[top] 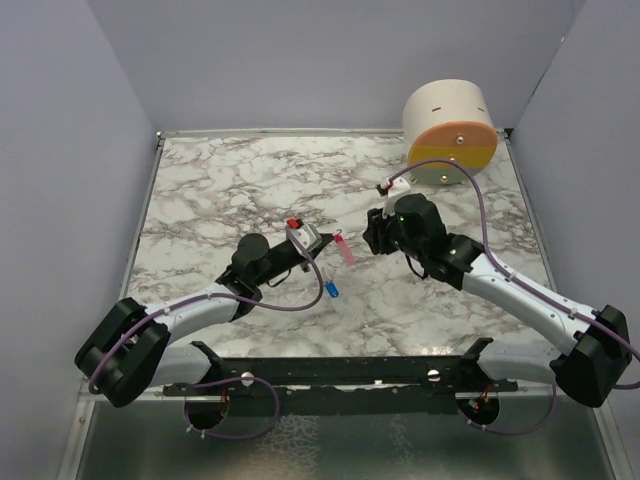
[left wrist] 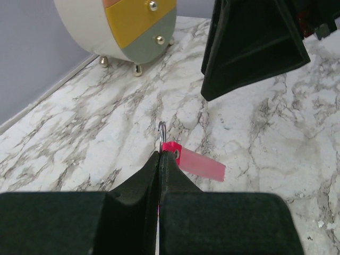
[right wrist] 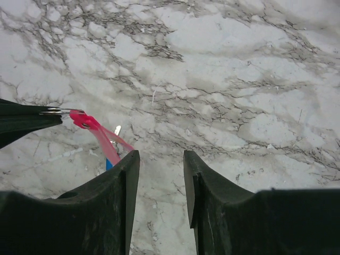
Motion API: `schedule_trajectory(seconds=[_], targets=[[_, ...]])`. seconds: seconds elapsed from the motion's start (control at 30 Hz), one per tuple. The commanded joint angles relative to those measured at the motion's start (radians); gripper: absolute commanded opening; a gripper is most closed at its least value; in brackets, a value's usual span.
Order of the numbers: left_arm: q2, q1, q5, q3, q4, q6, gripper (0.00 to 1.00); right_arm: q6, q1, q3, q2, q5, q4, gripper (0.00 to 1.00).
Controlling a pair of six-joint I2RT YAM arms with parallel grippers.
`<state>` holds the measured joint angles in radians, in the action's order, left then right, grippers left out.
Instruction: Put the keys on the keyring
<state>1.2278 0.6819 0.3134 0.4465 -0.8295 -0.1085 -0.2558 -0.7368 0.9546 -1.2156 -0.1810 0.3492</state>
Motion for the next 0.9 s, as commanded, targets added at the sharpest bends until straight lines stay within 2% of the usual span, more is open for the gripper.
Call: schedule_trajectory(seconds=[0.0,0.13,0.37,0.57,0.87], targets=[[0.033,-0.002,0.164,0.003,-0.035,-0.092,0.00,0.064,0.005,-0.066,0.077,0.084,-0.129,0.38],[0.071,-0.012,0.292,0.054,0.017,-0.106,0.00,0.102,0.005,-0.112,0.113,0.162,-0.189,0.36],[0.146,-0.050,0.552,0.177,0.141,-0.108,0.00,0.153,0.004,-0.121,0.120,0.280,-0.190,0.35],[0.189,-0.104,0.678,0.269,0.261,-0.106,0.00,0.169,0.004,-0.122,0.155,0.298,-0.167,0.35],[0.240,-0.156,0.801,0.339,0.335,-0.092,0.00,0.195,0.004,-0.124,0.174,0.337,-0.142,0.34]])
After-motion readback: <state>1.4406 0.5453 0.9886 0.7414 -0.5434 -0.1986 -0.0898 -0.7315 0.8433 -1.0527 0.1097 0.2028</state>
